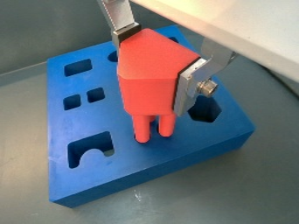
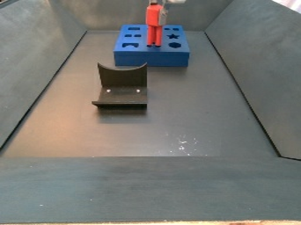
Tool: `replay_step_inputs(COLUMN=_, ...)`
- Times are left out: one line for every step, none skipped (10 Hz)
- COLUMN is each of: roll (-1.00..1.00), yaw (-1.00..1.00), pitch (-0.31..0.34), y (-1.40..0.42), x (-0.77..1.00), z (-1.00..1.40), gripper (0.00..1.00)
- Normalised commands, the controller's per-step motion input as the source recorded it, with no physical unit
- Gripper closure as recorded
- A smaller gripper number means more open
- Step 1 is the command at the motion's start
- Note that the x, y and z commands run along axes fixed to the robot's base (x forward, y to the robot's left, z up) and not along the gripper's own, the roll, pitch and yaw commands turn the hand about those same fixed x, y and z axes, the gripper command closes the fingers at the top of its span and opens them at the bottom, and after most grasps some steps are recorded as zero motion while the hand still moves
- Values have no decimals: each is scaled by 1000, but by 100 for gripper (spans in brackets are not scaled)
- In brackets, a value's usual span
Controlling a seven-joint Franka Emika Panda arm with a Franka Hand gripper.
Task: Pick up the 3 prong object. Move up. Rotate the 3 prong object. Place the 3 prong object on the fixture. Regrasp the 3 prong object. Move to above the board. Insert the 3 prong object.
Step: Insert the 3 prong object.
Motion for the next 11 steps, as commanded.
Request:
replay_step_inputs(roll=-17, yaw=146, pitch=-240, y=-23, x=100, z=-286, gripper=100)
replay_step_inputs(roll=0, yaw=146, pitch=-209, y=-31, x=31, z=-314, gripper=100)
replay_step_inputs(roll=0, yaw=89, pitch=-63, y=0, x=0, z=-189, gripper=100)
replay_step_inputs(roll=86, yaw=94, pitch=57, y=26, x=-91, z=-140, gripper=100)
replay_step_inputs(roll=9, yaw=17, pitch=86, y=0, x=-280, z=-186, gripper=100)
replay_step_inputs(roll=0, yaw=0, pitch=0, y=0, x=17, z=-11, gripper=100)
replay_step_inputs(roll=0, yaw=0, pitch=-69, y=-66, x=0, z=-114, gripper=100)
replay_step_inputs(roll=0, yaw=0, pitch=-123, y=-117, x=0, z=-337, gripper=100)
replay_step_inputs(roll=111, yaw=0, pitch=-149, y=-151, x=0, z=-626, gripper=100)
replay_step_inputs(roll=74, yaw=0, pitch=-146, y=-77, x=17, z=-877, gripper=100)
replay_step_inputs(roll=63, yaw=0, pitch=-197, y=-106, x=46, z=-1000, gripper=100)
